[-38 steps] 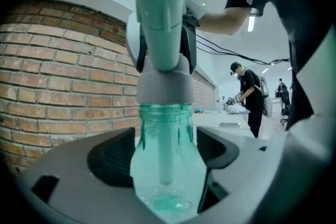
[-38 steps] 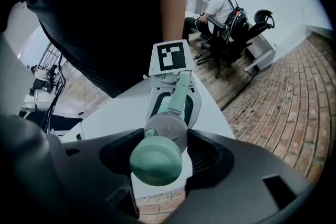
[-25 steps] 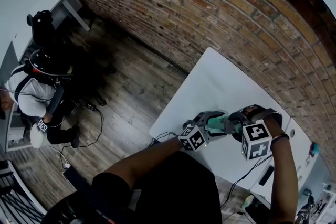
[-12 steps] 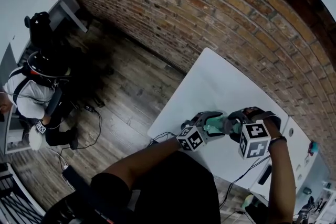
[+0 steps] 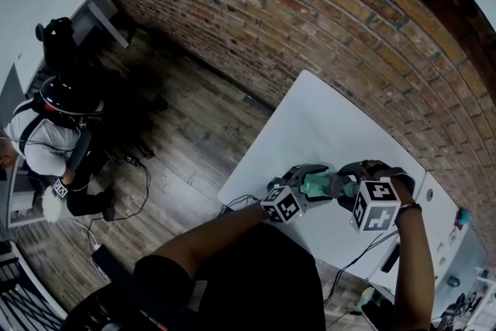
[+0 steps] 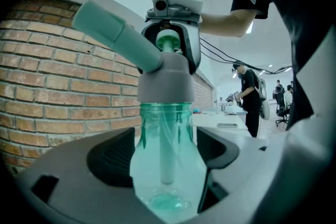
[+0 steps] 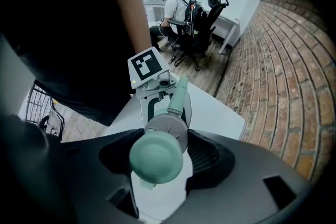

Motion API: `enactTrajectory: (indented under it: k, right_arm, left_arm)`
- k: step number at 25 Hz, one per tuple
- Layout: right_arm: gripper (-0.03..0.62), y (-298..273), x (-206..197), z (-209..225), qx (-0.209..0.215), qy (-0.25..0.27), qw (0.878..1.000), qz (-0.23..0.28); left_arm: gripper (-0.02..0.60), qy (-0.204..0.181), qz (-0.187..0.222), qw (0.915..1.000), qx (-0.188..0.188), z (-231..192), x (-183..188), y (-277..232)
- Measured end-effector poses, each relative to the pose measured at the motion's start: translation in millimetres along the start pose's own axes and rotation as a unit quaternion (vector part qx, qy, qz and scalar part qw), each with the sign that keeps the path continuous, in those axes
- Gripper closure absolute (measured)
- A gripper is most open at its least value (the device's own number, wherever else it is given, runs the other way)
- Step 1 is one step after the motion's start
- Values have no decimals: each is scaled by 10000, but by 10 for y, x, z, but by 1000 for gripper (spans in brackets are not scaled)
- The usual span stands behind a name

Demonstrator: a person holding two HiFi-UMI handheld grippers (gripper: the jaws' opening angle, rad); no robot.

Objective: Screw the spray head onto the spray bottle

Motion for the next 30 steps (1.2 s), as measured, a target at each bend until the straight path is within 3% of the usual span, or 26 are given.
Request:
enactTrajectory:
  k: [7,18,23,30]
  right_arm:
    - [332,7,-47,-2,2,-316,9993,198]
    - [332,137,-41,-41,-326,-120,9991,251]
    - [332,200,26,-45,-365,641,9970,-242]
    - [332,65,94,-77,-479,1735,9810,-728]
  left_arm:
    - [218,12,-17,10000,-8,0,14,-7]
    - [218,8,13,10000,-47,-11,5,-8]
    - [218,34,0,10000,-66,-15,-2,0]
    - [218,55,-39,9999,-118,-41,10,-21]
Point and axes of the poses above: the fingertips, and each gripper's own axes: y backward along the fingers, z to its right, x out of its top, the point moved 9 cm from there along y, backward along the fingers, and after that the axes turned 11 degrees about -z, right-handed, at the moved point
